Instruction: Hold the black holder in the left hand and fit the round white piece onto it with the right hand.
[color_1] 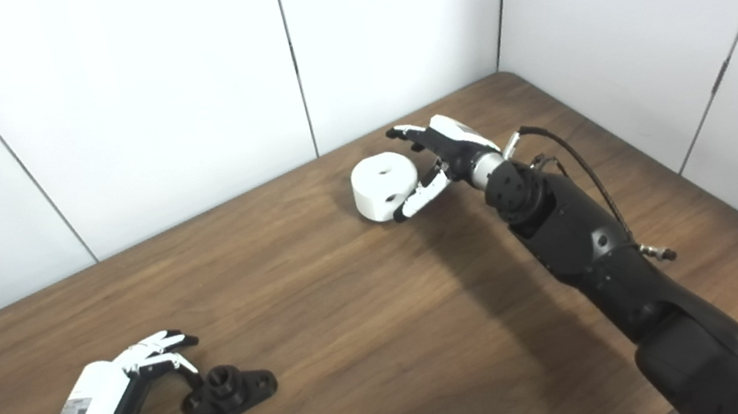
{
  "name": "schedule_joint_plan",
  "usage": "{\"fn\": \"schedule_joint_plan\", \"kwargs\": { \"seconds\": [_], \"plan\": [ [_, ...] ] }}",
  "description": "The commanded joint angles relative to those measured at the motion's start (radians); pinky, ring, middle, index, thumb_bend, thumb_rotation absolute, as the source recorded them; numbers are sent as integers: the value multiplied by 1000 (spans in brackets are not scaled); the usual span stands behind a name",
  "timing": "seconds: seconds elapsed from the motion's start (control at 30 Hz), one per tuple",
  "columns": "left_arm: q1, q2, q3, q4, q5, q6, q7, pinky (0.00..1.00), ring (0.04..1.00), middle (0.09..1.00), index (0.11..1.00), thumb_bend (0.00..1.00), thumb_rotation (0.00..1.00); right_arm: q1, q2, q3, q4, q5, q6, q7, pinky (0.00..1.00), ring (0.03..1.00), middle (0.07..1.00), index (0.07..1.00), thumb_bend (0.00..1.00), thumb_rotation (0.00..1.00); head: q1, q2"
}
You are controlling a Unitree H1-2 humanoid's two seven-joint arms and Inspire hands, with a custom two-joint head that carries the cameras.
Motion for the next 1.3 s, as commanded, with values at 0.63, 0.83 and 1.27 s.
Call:
{"fn": "schedule_joint_plan", "kwargs": {
  "seconds": [0.63, 0.83, 1.27],
  "plan": [
    [74, 40, -26, 47, 41, 51, -80, 807, 860, 805, 481, 524, 53, -12, 31, 56, 26, -17, -71, 4, 821, 922, 915, 772, 886, 187, 5, 10],
    [69, 37, -31, 71, 43, 24, -57, 789, 853, 800, 481, 524, 54, -6, 61, 38, 45, 12, -85, -6, 904, 935, 881, 595, 844, 91, 12, 18],
    [71, 31, -30, 58, 32, 37, -73, 803, 862, 803, 481, 525, 55, 13, 101, 19, 92, -12, -179, -100, 871, 863, 797, 480, 522, 128, 17, 28]
  ]
}}
